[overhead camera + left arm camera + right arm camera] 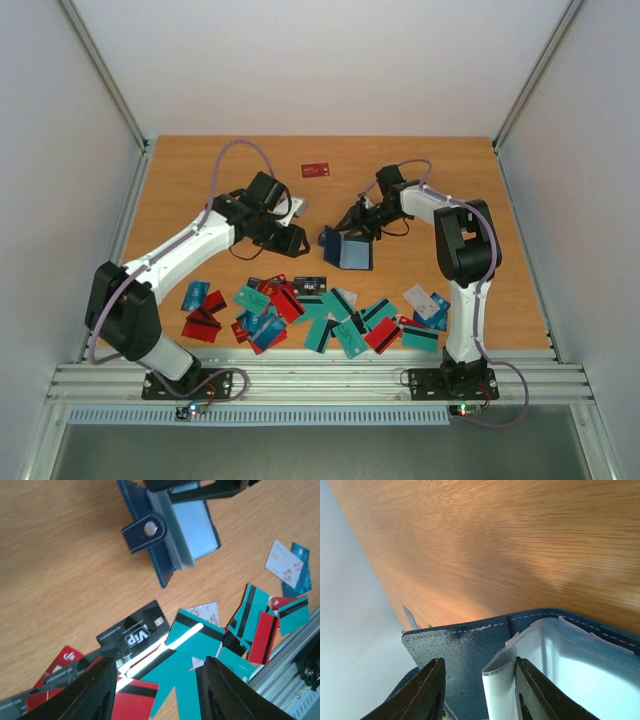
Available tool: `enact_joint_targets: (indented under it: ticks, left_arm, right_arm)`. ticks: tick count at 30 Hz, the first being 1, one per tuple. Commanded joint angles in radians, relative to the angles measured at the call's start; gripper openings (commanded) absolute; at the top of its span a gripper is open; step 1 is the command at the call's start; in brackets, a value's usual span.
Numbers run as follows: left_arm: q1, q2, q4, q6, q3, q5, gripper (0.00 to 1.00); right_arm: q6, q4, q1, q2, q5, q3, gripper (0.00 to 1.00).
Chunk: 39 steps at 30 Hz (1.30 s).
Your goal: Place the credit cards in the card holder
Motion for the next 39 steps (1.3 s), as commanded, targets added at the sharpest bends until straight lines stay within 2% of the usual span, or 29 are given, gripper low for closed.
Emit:
enact_joint_targets:
  ticks: [1,5,10,17,23,26,33,39]
  left_arm:
    - [0.003,-0.058,0.006,-0.021,-0.062,-0.097,0.49]
    - [0.004,-0.095,-0.052,-0.074,-0.105,-0.181,0.49]
    - [0.005,-0.162,-0.074,-0.115,-0.165,-0.212,0.53]
    - [0.004,-0.229,-0.117,-0.17,-0.22,-0.226,0.61]
    - [0.006,-0.301,-0.211,-0.316,-0.269,-0.298,0.68]
    - [0.01,-0.368,-0.224,-0.404,-0.325,-0.318,0.77]
    - [0.047,-0.49,-0.218,-0.613,-0.483,-0.355,0.78]
    - [0.153,-0.504,-0.114,-0.662,-0.586,-0.245,0.77]
  right_arm:
    - [0.024,0.004,0.003,-0.064,-0.03,0.003,0.4]
    - [0.045,0.009,0.003,-0.082,-0.021,-0.013,0.4]
    - [0.053,-0.003,0.004,-0.116,0.02,-0.024,0.43]
    - [-0.008,-0.078,0.004,-0.152,0.073,-0.013,0.61]
    - [-0.053,-0.149,0.005,-0.259,0.125,-0.005,0.65]
    - [-0.069,-0.153,0.023,-0.347,0.16,-0.039,0.67]
    - [-0.126,-0.119,0.18,-0.48,0.174,-0.121,0.65]
    - [-0.14,-0.059,0.339,-0.41,0.105,-0.098,0.51]
